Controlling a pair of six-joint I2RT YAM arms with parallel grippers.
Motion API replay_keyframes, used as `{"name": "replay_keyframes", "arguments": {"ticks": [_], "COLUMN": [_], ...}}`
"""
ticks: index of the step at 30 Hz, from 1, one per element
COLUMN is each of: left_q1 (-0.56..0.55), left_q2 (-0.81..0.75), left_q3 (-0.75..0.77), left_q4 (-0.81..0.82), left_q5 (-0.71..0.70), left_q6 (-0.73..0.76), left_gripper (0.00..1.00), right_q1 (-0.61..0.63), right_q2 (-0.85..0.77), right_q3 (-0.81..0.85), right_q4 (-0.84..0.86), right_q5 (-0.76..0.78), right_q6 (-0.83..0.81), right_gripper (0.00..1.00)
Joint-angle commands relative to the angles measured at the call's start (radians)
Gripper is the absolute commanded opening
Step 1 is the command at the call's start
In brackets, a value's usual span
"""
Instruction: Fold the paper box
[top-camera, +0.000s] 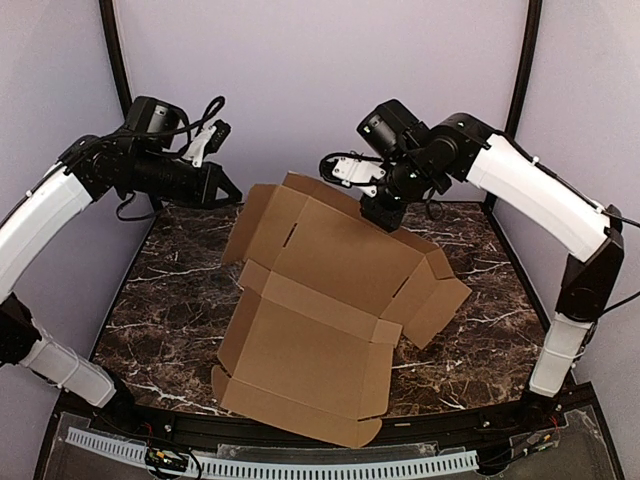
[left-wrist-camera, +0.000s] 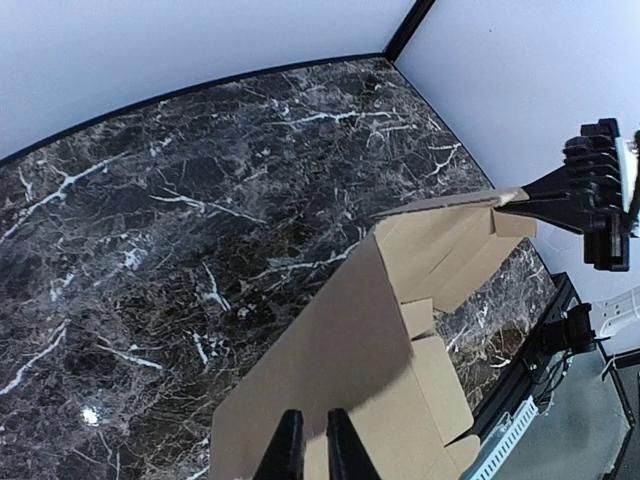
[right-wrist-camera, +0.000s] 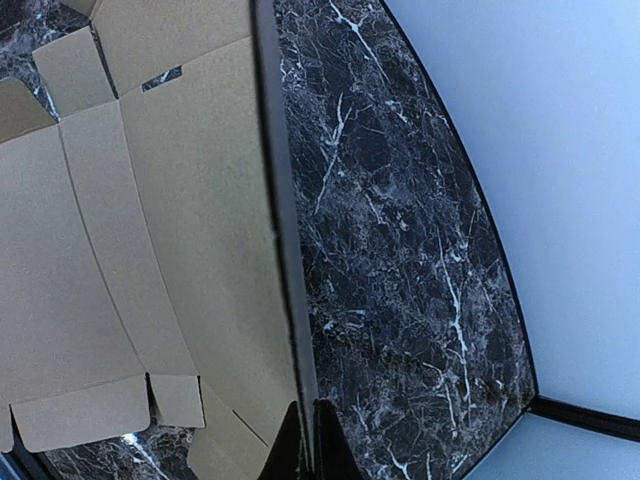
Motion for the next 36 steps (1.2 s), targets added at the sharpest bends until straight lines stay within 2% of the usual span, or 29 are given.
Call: {"name": "replay_keyframes", "arguments": {"ticks": [1,7,12,17,27,32,36], "left_q1": [0.006,0.006,0.006,0.006,0.005,0.004,0.004], "left_q2": [-0.066,-0.069,-0.060,-0.079,-0.023,0.047,0.098], "left_q3": [0.077,0.139,0.125,0.054,-0.057,-0.033,0.021], "left_q4": [-0.077,-0.074,-0.024,0.046,0.193,0.230,0.273], "left_q5": [-0.151,-0.182,-0.073,0.046,0.188,0.228,0.267], "left_q6": [0.053,0.060,0.016,-0.036,-0.085,-0.094,-0.122], "left_gripper": [0.14,0.18,0.16,0.15,0.13,0.11,0.11], "right_q1": [-0.025,-0.072,-0.101,-0.195,-0.196,-0.182,-0.128], "right_q2": [-0.006,0.022,0.027,0.029,-0.192,-0.276,-0.338], "right_q3": [0.011,0.058,0.048,-0.024,-0.352,-0.487,-0.617], "right_q4": [0.009,0.007,0.037,0.065,0.361,0.426,0.542], "right_q5": [-0.131,-0.225,-0.320,-0.451,-0.685,-0.653,-0.639], "right_q6": [0.088,0.177,0.246,0.305,0.383,0.394,0.428], "right_gripper": [0.00,0.00,0.00,0.00,0.00,0.00,0.00]}}
